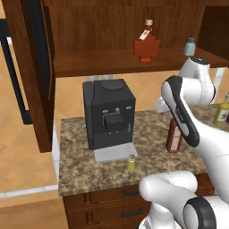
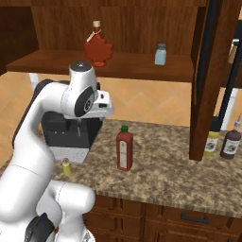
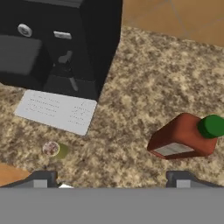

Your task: Put the shaker and condiment bottle from the counter next to their counterparts in the cabinet.

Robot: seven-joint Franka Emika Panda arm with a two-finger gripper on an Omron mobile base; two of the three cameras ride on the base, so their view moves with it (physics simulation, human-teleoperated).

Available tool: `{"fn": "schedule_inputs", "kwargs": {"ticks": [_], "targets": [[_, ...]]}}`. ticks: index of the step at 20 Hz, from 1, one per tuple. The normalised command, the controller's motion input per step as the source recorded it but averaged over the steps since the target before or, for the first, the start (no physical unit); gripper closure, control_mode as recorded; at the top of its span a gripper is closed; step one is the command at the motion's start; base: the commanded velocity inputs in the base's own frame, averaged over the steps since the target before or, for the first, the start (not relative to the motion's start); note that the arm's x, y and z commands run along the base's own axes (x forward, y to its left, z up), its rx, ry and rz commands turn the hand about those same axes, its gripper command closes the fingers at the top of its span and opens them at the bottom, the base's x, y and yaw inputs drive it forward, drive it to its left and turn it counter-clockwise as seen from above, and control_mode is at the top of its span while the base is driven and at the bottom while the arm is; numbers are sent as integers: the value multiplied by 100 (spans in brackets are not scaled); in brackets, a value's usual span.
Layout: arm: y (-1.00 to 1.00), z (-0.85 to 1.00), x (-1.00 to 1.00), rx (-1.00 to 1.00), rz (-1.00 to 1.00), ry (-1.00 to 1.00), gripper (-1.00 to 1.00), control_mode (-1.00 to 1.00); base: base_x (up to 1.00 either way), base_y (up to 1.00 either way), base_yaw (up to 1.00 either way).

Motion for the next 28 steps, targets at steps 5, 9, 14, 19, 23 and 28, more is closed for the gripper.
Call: {"fn": "schedule_inputs", "kwargs": {"ticks": [5, 9, 14, 19, 23, 28], "targets": [[-63, -20, -28, 1, 23, -8, -100, -100, 0, 0, 0], [-62, -28, -8, 0, 19, -17, -100, -100, 0, 0, 0], [-25, -29, -2, 0, 10, -6, -100, -100, 0, 0, 0], [-42, -27, 2, 0, 9, -3, -100, -100, 0, 0, 0], [-33, -7, 0, 0, 7, -9, -100, -100, 0, 0, 0], [-22, -62, 0, -1, 14, 0, -100, -100, 0, 0, 0]]}}
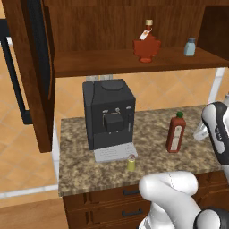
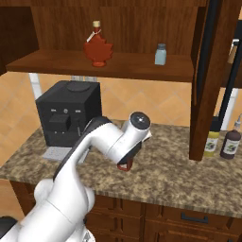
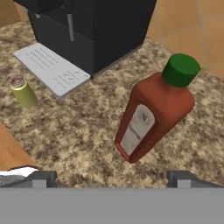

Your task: Put the shaker and condiment bottle from the counter next to their counterparts in the cabinet.

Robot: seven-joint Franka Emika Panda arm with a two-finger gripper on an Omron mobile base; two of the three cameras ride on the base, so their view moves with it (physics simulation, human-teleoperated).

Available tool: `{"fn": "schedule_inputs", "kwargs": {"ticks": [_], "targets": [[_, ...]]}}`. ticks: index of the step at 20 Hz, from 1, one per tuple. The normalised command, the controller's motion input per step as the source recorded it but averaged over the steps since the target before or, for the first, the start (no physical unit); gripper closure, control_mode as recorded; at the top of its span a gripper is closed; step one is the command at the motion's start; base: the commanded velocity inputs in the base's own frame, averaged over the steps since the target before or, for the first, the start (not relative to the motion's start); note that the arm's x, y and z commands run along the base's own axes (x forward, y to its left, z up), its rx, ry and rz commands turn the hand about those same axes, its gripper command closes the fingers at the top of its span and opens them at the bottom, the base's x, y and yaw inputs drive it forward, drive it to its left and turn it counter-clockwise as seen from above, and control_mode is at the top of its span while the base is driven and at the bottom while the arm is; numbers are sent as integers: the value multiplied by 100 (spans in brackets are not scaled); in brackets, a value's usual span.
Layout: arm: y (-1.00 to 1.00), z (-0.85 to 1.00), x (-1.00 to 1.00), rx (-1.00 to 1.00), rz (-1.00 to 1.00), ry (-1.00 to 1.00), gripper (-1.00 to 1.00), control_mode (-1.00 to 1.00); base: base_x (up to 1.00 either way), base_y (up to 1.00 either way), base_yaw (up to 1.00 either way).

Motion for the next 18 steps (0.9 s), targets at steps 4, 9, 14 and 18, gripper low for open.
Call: {"fn": "schedule_inputs", "kwargs": {"ticks": [4, 9, 14, 18], "targets": [[-19, -69, 0, 0, 6, 2, -100, -100, 0, 0, 0], [-37, -39, 4, 3, 11, 0, -100, -100, 0, 0, 0], [-27, -39, 12, 8, 12, 3, -100, -100, 0, 0, 0], [-24, -66, 11, 4, 4, 10, -100, -100, 0, 0, 0]]}}
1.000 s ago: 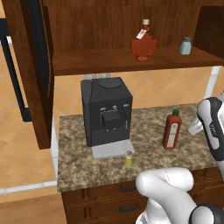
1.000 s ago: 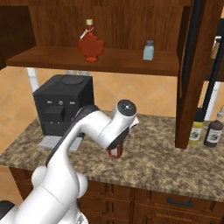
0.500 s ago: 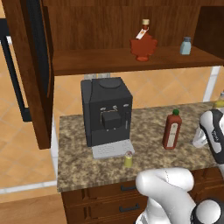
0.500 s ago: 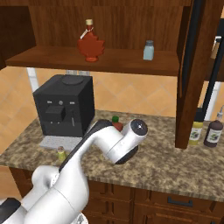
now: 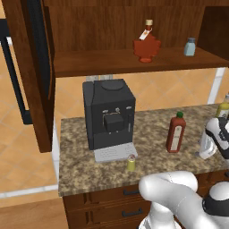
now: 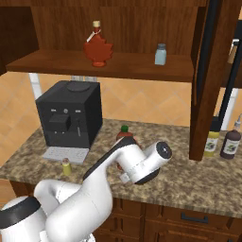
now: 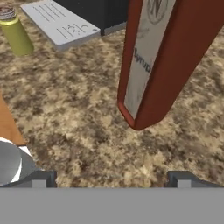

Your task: Put the shaker and condiment bottle from the counter next to their counterparts in the cabinet.

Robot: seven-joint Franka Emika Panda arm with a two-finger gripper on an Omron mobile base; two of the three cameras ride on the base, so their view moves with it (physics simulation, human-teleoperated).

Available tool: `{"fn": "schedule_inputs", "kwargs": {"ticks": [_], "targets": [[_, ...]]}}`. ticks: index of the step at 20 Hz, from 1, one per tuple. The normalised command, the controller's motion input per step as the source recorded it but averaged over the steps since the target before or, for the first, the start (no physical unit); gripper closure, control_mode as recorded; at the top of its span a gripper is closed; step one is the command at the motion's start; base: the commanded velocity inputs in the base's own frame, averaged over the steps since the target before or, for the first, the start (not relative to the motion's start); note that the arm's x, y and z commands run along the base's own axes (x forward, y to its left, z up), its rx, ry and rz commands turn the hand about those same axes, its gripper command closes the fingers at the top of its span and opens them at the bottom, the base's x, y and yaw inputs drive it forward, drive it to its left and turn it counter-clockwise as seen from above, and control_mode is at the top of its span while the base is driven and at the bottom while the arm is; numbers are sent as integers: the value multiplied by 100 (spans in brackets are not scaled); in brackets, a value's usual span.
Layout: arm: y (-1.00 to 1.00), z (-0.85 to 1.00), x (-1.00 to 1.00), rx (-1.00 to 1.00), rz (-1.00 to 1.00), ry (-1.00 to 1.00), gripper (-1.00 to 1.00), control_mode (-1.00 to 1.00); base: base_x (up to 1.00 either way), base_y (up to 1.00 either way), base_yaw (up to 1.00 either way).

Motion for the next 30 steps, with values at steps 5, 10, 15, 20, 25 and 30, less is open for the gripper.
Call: {"fn": "schedule_inputs", "kwargs": {"ticks": [5, 10, 15, 20, 25, 30], "targets": [[-32, -7, 4, 31, 1, 1, -100, -100, 0, 0, 0], [-5, 0, 0, 11, 7, 0, -100, -100, 0, 0, 0], [9, 3, -4, 0, 5, -2, -100, -100, 0, 0, 0], [12, 20, 0, 5, 0, 0, -100, -100, 0, 0, 0], [21, 6, 0, 2, 0, -2, -100, -100, 0, 0, 0], [9, 1, 9, 4, 0, -8, -100, -100, 0, 0, 0]]}}
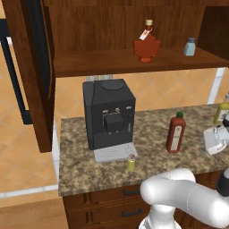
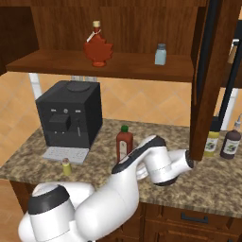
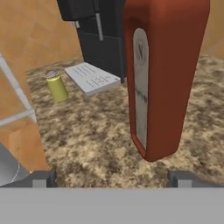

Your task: Put the shaker and condiment bottle from the counter next to their counterparts in the cabinet.

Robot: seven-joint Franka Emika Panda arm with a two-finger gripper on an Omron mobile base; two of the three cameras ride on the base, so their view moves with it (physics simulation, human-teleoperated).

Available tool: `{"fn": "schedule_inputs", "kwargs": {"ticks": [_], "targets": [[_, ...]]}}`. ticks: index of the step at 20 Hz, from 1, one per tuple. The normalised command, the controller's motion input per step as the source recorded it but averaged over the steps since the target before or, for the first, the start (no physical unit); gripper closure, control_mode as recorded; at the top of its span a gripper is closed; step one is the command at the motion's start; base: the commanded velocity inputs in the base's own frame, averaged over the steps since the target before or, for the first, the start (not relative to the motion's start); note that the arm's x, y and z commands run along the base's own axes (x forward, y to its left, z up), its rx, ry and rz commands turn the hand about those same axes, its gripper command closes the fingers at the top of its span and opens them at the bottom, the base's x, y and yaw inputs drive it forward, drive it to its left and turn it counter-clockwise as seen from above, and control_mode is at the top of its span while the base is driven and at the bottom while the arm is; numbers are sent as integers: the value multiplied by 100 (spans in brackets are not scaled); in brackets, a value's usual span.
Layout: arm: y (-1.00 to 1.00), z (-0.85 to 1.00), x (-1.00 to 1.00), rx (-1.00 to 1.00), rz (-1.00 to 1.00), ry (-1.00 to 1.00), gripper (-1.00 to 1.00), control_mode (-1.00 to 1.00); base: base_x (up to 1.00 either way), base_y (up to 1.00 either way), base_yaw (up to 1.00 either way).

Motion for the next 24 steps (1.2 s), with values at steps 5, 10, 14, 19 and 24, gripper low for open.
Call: {"fn": "schedule_inputs", "kwargs": {"ticks": [5, 10, 14, 19, 24], "targets": [[21, 18, 23, 1, 0, -2, -100, -100, 0, 0, 0], [8, 4, 43, 0, 1, 0, -100, -100, 0, 0, 0], [7, 0, 46, 0, 3, 1, -100, -100, 0, 0, 0], [0, 0, 28, 0, 6, 0, -100, -100, 0, 0, 0], [0, -3, 19, 0, 7, 0, -100, -100, 0, 0, 0]]}}
